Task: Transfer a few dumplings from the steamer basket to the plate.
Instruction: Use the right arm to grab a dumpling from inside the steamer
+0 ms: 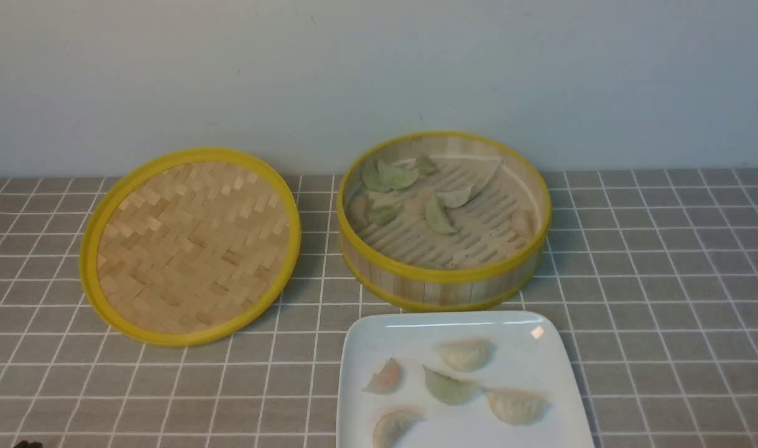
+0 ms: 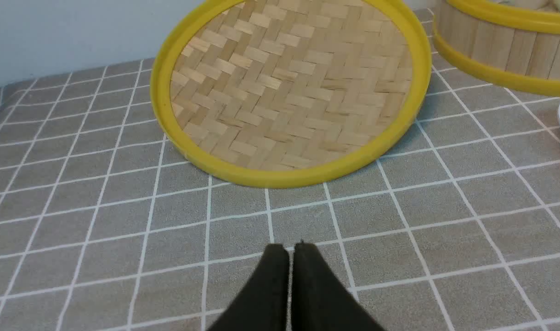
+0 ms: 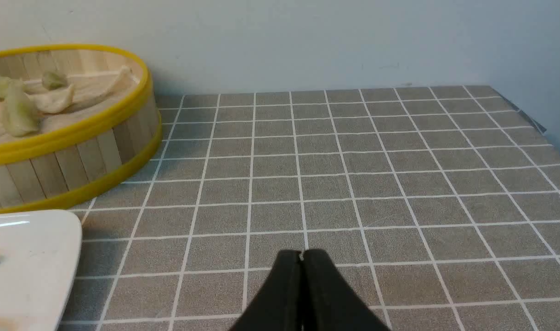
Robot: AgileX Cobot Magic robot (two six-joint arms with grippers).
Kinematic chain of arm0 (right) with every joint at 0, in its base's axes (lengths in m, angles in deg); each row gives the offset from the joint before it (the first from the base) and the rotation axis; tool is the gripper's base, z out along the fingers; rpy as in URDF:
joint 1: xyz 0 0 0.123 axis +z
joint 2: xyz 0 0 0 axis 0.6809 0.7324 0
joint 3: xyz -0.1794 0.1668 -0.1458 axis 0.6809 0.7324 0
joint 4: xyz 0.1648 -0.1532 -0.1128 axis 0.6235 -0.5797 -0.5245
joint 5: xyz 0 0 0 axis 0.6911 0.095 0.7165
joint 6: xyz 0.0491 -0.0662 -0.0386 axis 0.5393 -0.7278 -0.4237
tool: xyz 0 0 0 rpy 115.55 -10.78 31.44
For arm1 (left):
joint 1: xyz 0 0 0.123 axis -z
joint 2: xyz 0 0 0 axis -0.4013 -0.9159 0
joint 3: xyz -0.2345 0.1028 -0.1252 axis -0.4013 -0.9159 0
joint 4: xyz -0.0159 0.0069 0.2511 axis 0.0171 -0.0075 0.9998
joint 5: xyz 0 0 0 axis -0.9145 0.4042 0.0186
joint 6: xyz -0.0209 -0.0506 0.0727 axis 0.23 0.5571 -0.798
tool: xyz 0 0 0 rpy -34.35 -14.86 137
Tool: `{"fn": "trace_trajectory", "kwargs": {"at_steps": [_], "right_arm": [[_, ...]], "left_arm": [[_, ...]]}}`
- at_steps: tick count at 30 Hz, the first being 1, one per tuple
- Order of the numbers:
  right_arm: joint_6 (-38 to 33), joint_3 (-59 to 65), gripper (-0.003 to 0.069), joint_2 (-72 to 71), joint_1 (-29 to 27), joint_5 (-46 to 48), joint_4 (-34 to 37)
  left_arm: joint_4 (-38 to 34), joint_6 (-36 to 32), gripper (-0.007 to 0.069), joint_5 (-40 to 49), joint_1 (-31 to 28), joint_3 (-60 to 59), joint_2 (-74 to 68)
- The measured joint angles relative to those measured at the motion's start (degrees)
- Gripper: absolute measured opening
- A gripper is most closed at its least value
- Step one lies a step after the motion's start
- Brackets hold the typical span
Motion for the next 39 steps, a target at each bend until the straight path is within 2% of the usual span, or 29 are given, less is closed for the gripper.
{"fn": "trace_trajectory", "kwargs": {"at_steps": [27,29,32,33,35,39], "right_arm": [[0.06,0.07,-0.0014,0.00,0.05,-0.47,0.32],[1.73,0.36,-0.0014,0.00,0.05,-2.62,4.04],[7.29,0.59,-0.0014,0.00,0.05,-9.64,15.26],[7.70,0.59,-0.0014,0.00,0.05,-10.24,16.10],[12.12,0.59,-0.0014,0.00,0.05,-17.02,26.42],[13.77,0.59,-0.0014,0.00,0.05,-22.13,34.24]], "left_arm": [[0.00,0.00,-0.0005,0.00,0.00,0.00,0.00],[0.00,0.00,-0.0005,0.00,0.00,0.00,0.00],[0.00,0.00,-0.0005,0.00,0.00,0.00,0.00],[0.00,0.00,-0.0005,0.00,0.00,0.00,0.00],[0.00,0.00,-0.0005,0.00,0.00,0.00,0.00],[0.00,0.00,-0.0005,0.00,0.00,0.00,0.00]]}}
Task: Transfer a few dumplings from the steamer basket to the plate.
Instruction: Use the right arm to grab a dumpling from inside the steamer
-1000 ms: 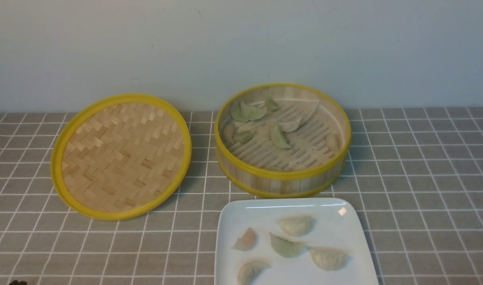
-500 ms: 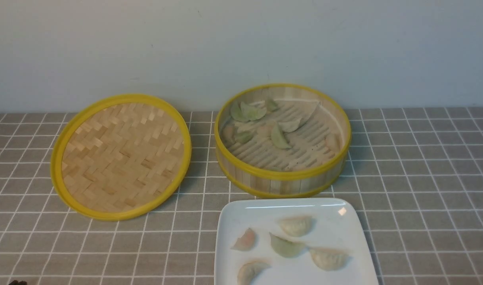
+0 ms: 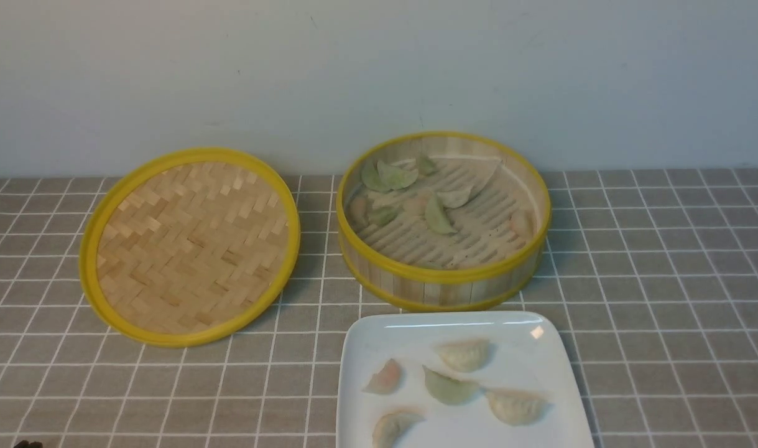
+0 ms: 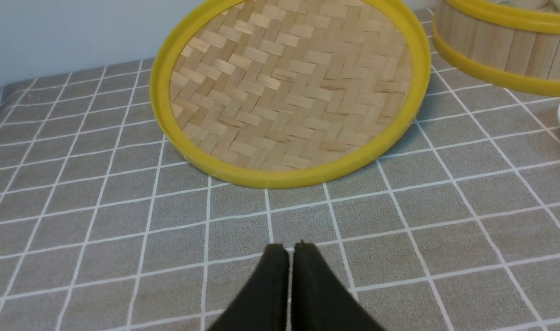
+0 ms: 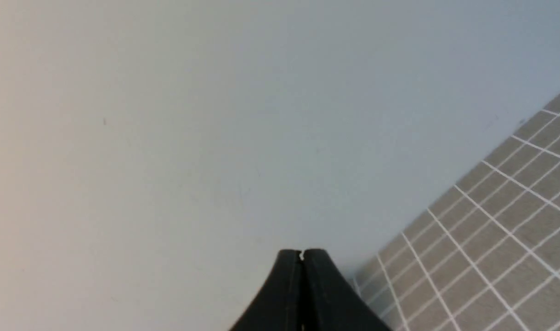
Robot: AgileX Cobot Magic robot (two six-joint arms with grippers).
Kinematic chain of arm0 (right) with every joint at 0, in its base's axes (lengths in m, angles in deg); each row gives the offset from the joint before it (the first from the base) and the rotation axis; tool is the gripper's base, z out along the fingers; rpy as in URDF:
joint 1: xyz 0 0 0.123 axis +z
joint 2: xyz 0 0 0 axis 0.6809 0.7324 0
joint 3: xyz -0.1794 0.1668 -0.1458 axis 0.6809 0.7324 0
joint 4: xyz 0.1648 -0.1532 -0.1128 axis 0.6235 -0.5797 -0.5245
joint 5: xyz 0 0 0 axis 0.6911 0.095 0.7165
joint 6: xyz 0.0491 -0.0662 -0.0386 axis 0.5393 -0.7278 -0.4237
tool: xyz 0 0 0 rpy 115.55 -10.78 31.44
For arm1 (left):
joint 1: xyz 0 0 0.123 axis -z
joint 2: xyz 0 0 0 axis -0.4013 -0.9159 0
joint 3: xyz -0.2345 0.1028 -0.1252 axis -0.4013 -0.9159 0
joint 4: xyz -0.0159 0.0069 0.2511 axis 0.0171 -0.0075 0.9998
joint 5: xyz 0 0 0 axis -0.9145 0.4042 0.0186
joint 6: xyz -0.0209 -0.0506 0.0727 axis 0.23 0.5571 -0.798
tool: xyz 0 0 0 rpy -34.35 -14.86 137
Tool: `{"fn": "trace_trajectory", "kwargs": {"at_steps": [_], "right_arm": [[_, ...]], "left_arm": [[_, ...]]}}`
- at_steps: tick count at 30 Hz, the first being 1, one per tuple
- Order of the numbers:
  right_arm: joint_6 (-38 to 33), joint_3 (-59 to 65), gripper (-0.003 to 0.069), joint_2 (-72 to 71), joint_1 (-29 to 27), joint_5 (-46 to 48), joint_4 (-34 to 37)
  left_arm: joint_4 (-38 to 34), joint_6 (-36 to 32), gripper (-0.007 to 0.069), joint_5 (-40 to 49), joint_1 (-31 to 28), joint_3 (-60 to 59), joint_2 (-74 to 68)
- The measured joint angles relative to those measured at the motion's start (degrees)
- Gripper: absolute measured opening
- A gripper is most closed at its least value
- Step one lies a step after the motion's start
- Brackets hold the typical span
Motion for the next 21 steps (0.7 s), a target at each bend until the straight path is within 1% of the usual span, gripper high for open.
{"fn": "trace_trajectory", "kwargs": {"at_steps": [6,9,10,12,13,15,17,20,21], "right_arm": [[-0.22,-0.27,-0.0014,0.00,0.12,-5.59,2.80],[-2.68,-5.48,-0.0014,1.00,0.61,-0.07,1.47],[-3.50,-8.33,-0.0014,2.85,0.89,2.63,0.08],[-7.19,-17.93,-0.0014,10.40,1.52,12.35,-3.01],[-8.22,-20.81,-0.0014,13.15,1.76,16.64,-4.26],[-11.87,-29.65,-0.0014,22.51,1.96,27.28,-6.61],[-18.07,-43.05,-0.0014,36.99,2.01,42.69,-8.47],[-21.48,-53.19,-0.0012,50.44,2.01,54.08,-9.53],[-22.12,-57.04,-0.0011,54.30,2.01,56.57,-9.84]], "left_arm": [[0.00,0.00,-0.0005,0.00,0.00,0.00,0.00],[0.00,0.00,-0.0005,0.00,0.00,0.00,0.00],[0.00,0.00,-0.0005,0.00,0.00,0.00,0.00],[0.00,0.00,-0.0005,0.00,0.00,0.00,0.00],[0.00,0.00,-0.0005,0.00,0.00,0.00,0.00],[0.00,0.00,-0.0005,0.00,0.00,0.00,0.00],[0.00,0.00,-0.0005,0.00,0.00,0.00,0.00],[0.00,0.00,-0.0005,0.00,0.00,0.00,0.00],[0.00,0.00,-0.0005,0.00,0.00,0.00,0.00]]}}
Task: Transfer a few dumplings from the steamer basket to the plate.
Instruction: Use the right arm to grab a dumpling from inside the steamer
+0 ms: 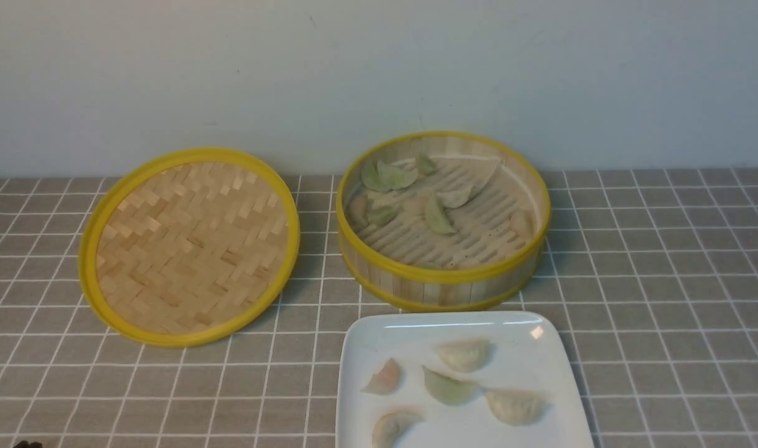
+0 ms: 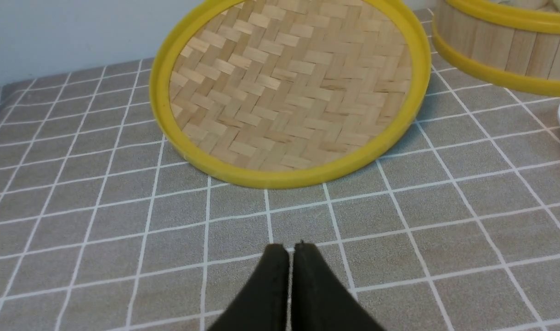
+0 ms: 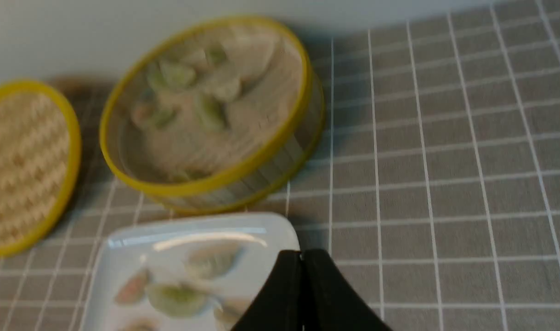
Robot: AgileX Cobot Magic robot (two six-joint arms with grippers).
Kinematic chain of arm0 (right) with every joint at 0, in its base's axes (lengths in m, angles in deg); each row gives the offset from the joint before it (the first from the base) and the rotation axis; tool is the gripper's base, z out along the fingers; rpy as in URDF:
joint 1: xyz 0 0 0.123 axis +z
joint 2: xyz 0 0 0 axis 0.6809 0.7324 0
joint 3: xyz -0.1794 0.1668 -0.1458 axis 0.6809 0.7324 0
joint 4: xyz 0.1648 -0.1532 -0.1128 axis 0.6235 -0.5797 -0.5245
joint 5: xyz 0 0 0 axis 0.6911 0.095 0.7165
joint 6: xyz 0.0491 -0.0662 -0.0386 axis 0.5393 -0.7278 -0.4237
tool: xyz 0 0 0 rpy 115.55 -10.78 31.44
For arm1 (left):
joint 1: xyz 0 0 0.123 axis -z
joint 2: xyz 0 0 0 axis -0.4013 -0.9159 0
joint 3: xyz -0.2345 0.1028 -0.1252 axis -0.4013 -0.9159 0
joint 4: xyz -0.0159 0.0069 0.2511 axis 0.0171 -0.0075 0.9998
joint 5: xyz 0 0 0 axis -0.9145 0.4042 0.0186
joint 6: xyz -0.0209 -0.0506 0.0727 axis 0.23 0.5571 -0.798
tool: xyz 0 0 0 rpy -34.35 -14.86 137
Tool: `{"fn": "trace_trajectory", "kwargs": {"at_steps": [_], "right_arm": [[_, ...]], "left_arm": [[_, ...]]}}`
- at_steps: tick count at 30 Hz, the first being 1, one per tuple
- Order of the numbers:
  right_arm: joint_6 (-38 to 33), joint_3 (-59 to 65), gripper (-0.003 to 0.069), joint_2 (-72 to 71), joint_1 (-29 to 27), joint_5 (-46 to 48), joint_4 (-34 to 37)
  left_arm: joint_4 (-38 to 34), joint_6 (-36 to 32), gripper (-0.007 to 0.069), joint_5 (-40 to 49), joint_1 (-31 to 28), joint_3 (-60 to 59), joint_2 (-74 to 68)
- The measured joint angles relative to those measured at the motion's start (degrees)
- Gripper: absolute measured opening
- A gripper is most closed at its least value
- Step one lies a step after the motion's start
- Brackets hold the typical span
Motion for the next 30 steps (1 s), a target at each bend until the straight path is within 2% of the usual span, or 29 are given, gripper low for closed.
{"fn": "trace_trajectory", "kwargs": {"at_steps": [5,9,13,19,25,30], "right_arm": [[-0.82,-14.40,-0.0011,18.17,2.63,8.19,-2.79],[2.20,-29.27,-0.0010,33.68,10.61,13.25,-10.43],[4.11,-40.75,-0.0008,43.53,15.38,14.23,-14.90],[5.33,-51.82,0.0000,54.09,20.06,14.28,-16.93],[6.12,-56.13,0.0061,62.26,23.63,14.34,-23.08],[7.08,-56.56,0.0181,66.68,23.94,14.34,-26.39]], "left_arm": [[0.00,0.00,-0.0005,0.00,0.00,0.00,0.00],[0.00,0.05,-0.0005,0.00,0.00,0.00,0.00],[0.00,0.05,-0.0005,0.00,0.00,0.00,0.00],[0.00,0.05,-0.0005,0.00,0.00,0.00,0.00],[0.00,0.05,-0.0005,0.00,0.00,0.00,0.00],[0.00,0.05,-0.0005,0.00,0.00,0.00,0.00]]}}
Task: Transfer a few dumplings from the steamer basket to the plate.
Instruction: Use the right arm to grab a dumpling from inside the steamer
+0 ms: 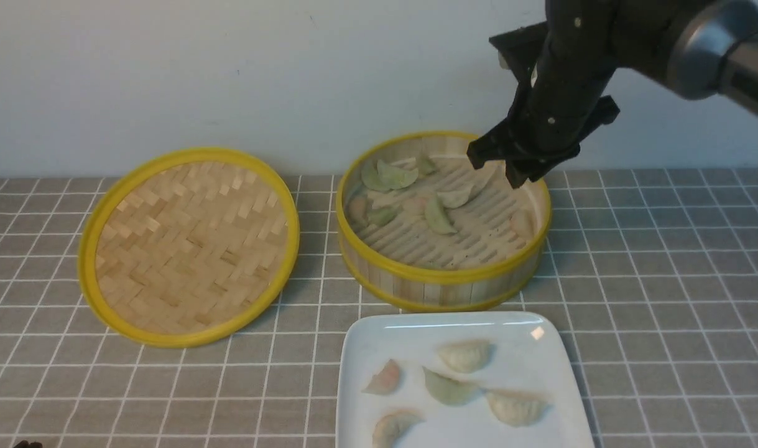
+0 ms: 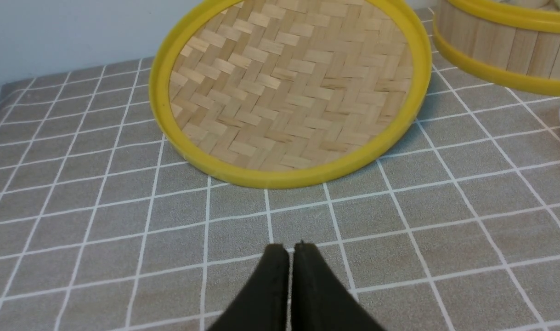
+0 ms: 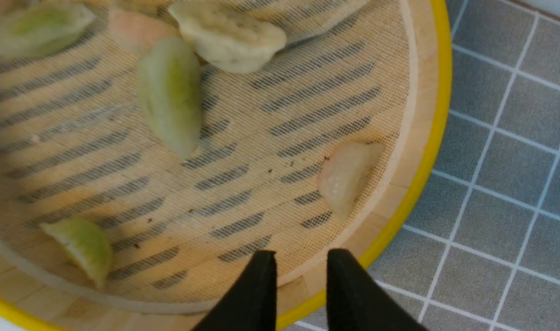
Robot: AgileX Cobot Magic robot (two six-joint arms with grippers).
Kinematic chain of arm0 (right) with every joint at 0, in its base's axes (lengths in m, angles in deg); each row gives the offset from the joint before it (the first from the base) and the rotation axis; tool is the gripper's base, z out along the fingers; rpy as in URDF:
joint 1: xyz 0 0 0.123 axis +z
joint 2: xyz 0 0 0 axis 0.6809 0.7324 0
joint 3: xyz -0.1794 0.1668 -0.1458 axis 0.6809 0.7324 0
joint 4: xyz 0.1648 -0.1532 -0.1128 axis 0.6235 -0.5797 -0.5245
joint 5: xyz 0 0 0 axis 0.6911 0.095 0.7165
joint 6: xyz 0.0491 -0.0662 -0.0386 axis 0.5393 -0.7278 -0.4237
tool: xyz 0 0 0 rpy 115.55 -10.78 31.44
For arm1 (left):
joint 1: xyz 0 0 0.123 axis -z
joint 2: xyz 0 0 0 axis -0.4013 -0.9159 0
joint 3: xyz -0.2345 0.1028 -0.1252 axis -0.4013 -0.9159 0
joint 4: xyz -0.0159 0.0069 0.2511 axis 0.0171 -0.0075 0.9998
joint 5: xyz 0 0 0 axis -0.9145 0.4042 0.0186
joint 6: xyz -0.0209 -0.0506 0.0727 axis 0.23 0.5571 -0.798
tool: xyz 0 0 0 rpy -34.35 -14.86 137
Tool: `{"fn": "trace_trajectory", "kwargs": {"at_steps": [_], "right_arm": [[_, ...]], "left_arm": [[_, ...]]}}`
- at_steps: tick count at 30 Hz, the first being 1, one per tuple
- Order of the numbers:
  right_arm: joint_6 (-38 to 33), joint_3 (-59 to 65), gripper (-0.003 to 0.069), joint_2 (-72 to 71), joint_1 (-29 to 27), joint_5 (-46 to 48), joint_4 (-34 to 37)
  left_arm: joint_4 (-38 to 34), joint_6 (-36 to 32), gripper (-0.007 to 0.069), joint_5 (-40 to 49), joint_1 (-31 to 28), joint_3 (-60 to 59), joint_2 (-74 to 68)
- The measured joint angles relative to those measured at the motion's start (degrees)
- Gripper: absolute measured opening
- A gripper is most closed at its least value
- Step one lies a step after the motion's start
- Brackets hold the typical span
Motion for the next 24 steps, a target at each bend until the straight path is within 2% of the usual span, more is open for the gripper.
{"fn": "trace_trajectory", "kwargs": {"at_steps": [1,3,4,8,12,24], "right_arm": [[0.13,-0.03,0.0232,1.40,0.00,0.00,-0.99],[0.28,-0.07,0.0272,2.12,0.05,0.00,-1.30],[0.28,-0.14,0.0321,3.26,0.05,-0.06,-2.08],[0.28,-0.16,0.0409,5.66,0.05,-1.37,-2.67],[0.28,-0.21,0.0444,7.55,0.05,-3.95,-2.84],[0.44,-0.23,0.0451,11.72,0.05,-7.26,-5.15]], "left_arm": [[0.00,0.00,-0.0005,0.00,0.00,0.00,0.00],[0.00,0.00,-0.0005,0.00,0.00,0.00,0.00],[0.00,0.00,-0.0005,0.00,0.00,0.00,0.00],[0.00,0.00,-0.0005,0.00,0.00,0.00,0.00],[0.00,0.00,-0.0005,0.00,0.00,0.00,0.00],[0.00,0.00,-0.0005,0.00,0.00,0.00,0.00]]}}
